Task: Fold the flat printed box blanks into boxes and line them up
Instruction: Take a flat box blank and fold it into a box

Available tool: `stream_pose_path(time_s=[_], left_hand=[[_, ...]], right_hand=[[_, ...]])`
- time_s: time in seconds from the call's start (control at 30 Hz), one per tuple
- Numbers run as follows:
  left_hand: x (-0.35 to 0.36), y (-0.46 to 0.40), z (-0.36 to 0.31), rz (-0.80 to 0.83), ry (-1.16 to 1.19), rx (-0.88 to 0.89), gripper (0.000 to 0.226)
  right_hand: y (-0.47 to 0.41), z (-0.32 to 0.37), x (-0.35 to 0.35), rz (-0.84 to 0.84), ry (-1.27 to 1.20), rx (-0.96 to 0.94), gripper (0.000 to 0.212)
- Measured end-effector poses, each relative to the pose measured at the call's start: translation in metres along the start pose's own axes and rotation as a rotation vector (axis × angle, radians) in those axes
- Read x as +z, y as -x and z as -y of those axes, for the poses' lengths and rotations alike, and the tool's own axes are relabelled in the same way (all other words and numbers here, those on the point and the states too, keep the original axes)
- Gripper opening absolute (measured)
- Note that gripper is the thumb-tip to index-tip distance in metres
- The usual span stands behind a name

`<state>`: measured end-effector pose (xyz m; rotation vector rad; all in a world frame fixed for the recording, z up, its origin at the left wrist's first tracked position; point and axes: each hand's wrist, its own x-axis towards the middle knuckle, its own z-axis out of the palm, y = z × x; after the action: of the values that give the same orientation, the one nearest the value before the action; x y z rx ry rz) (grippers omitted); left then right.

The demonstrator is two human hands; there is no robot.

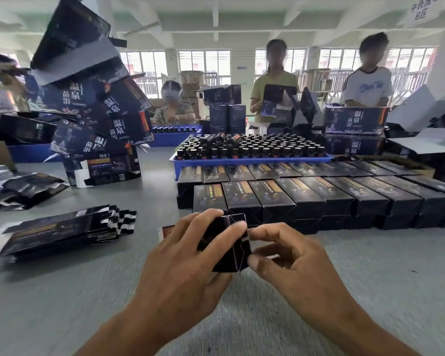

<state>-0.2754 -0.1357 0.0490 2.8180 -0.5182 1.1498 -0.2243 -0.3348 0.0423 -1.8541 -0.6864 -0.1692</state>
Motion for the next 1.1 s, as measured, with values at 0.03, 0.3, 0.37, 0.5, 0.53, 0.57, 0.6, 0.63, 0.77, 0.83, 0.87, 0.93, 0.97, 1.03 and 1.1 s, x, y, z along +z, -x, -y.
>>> stream_pose_path(time_s=[0.03, 0.3, 0.37, 0.5, 0.53, 0.57, 0.6, 0.63, 0.77, 0.83, 0.87, 0.93, 0.97, 1.03, 1.1], left_hand=[[-0.001, -0.001, 0.0, -0.016, 0.032, -0.019, 0.079], [0.001, -0.001, -0.011, -0.044, 0.058, -0.051, 0.088], [0.001, 0.0, -0.012, -0.045, 0.044, -0.042, 0.088], [0.0, 0.0, -0.012, -0.043, 0.038, -0.023, 0.086], [-0.001, 0.0, -0.013, -0.043, 0.033, -0.021, 0.084], [-0.001, 0.0, -0.013, -0.046, 0.031, -0.021, 0.083], [-0.001, 0.0, -0.013, -0.048, 0.033, -0.02, 0.083], [-0.002, -0.001, -0.013, -0.05, 0.035, -0.019, 0.082], [-0.002, -0.001, -0.014, -0.054, 0.036, -0.013, 0.081], [-0.002, -0.001, -0.014, -0.055, 0.032, -0.004, 0.08], [-0.002, -0.001, -0.015, -0.057, 0.03, 0.003, 0.079], [-0.001, -0.001, -0.015, -0.06, 0.026, 0.011, 0.076], [-0.001, -0.001, -0.014, -0.061, 0.025, 0.011, 0.076], [0.0, 0.0, -0.013, -0.067, 0.028, 0.01, 0.075], [0.0, 0.0, -0.012, -0.076, 0.032, 0.013, 0.076]], right_hand=[[0.0, 0.002, 0.0, 0.009, 0.001, 0.0, 0.04], [-0.004, 0.002, -0.004, -0.004, -0.251, 0.107, 0.027], [-0.005, 0.002, -0.005, 0.036, -0.295, 0.139, 0.031], [-0.006, 0.005, -0.006, 0.01, -0.354, 0.144, 0.023], [-0.006, 0.006, -0.006, 0.001, -0.352, 0.14, 0.022], [-0.005, 0.007, -0.007, -0.005, -0.346, 0.133, 0.02], [-0.005, 0.009, -0.007, -0.01, -0.337, 0.124, 0.018], [-0.005, 0.011, -0.006, -0.014, -0.327, 0.112, 0.015], [-0.003, 0.014, -0.004, -0.048, -0.242, 0.055, 0.012], [-0.002, 0.013, -0.002, -0.085, -0.169, 0.031, 0.011], [-0.001, 0.012, -0.001, -0.097, -0.141, 0.02, 0.01], [-0.001, 0.012, 0.0, -0.104, -0.105, 0.006, 0.008], [-0.001, 0.012, -0.001, -0.098, -0.106, 0.004, 0.008], [-0.002, 0.012, -0.003, -0.062, -0.149, 0.021, 0.007], [-0.004, 0.012, -0.006, -0.009, -0.215, 0.054, 0.007]])
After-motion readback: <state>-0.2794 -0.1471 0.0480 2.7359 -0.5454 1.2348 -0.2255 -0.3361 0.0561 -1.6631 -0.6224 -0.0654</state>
